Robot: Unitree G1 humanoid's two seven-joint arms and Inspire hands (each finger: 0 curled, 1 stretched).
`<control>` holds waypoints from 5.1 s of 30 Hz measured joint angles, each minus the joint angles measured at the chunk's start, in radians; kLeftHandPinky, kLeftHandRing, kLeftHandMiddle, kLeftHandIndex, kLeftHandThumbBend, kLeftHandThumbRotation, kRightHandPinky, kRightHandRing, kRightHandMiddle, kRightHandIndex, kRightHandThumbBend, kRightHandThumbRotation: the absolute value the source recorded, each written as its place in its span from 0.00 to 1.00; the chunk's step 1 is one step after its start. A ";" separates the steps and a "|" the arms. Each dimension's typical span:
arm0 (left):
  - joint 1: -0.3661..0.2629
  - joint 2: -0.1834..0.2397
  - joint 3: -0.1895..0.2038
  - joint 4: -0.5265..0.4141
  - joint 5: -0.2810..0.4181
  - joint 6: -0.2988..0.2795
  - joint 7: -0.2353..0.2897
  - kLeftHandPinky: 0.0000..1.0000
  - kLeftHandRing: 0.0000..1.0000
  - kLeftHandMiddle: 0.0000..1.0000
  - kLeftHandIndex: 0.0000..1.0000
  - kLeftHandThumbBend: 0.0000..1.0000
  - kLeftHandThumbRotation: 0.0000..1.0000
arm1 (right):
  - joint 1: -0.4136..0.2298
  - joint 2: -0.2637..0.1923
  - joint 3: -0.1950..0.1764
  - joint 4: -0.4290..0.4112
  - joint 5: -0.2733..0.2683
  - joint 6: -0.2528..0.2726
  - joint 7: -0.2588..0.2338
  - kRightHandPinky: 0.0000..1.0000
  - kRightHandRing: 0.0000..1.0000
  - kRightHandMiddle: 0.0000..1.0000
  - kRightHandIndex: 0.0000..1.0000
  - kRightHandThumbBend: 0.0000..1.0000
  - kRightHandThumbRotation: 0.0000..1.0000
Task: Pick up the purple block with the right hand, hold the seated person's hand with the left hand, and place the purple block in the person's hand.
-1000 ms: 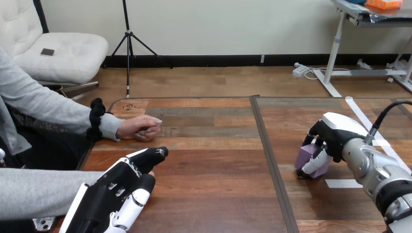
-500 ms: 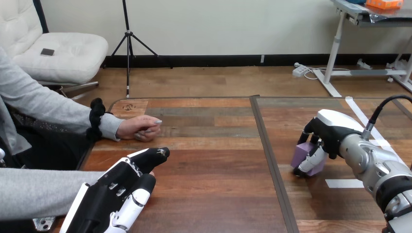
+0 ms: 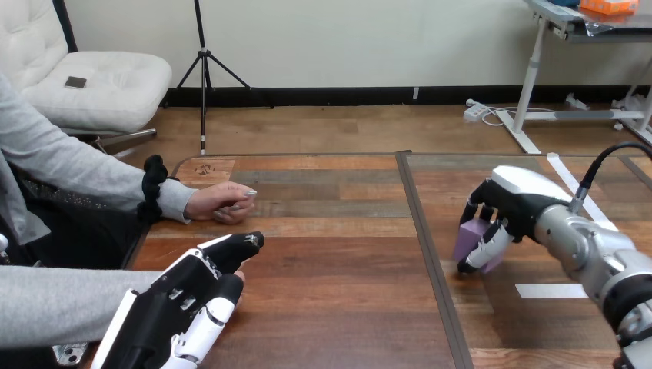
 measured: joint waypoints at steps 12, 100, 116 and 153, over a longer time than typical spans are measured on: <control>-0.075 0.007 0.054 0.114 0.028 -0.145 -0.038 0.76 0.82 0.78 0.68 0.58 0.37 | -0.010 -0.034 0.000 -0.017 -0.004 -0.066 0.008 0.34 0.42 0.47 0.45 0.78 0.00; -0.365 0.455 0.194 0.053 0.917 0.006 0.096 0.71 0.81 0.84 0.84 1.00 0.52 | -0.019 -0.074 -0.004 -0.087 0.009 -0.132 0.052 0.30 0.37 0.43 0.45 0.75 0.00; -0.401 0.492 0.176 0.092 0.991 -0.014 0.140 0.72 0.79 0.82 0.81 1.00 0.45 | -0.019 -0.074 -0.007 -0.087 0.018 -0.135 0.052 0.29 0.36 0.42 0.44 0.75 0.00; -0.463 0.571 0.089 0.278 1.107 -0.025 0.213 0.73 0.78 0.80 0.79 1.00 0.41 | -0.019 -0.076 -0.008 -0.087 0.018 -0.154 0.052 0.31 0.37 0.43 0.44 0.74 0.00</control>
